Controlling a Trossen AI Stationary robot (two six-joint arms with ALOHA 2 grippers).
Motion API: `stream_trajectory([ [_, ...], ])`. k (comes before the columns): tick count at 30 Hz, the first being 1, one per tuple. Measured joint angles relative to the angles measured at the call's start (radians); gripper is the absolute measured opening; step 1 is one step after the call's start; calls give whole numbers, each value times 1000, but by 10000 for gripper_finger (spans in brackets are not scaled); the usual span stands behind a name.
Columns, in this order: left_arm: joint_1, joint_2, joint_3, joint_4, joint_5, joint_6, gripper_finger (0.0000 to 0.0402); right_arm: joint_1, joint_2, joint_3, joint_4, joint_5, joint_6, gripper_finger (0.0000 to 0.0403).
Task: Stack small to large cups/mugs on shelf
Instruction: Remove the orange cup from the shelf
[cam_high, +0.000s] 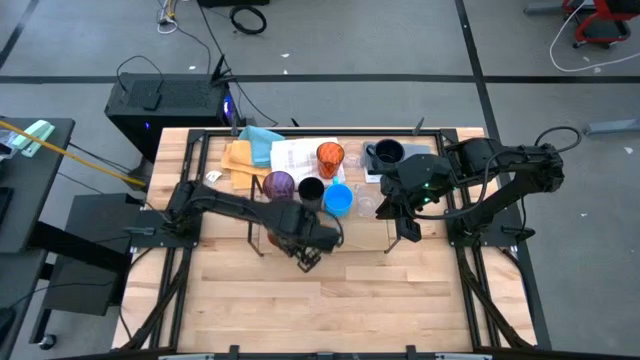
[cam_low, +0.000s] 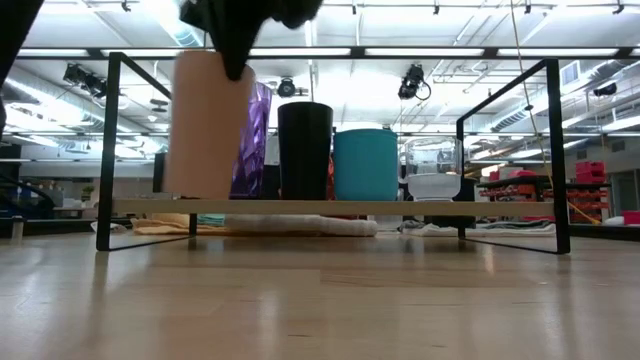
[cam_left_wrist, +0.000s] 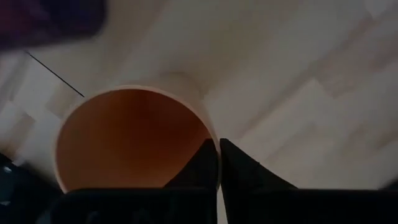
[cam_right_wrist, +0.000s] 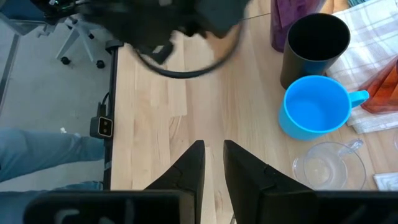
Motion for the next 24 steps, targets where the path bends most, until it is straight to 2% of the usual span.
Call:
stream_trajectory([
  [14,-143,-4,1,148,14,-270,10,0,0,0,0,0,-7,66],
  [24,-197,30,1,163,-6,-355,10,0,0,0,1,0,-12,67],
])
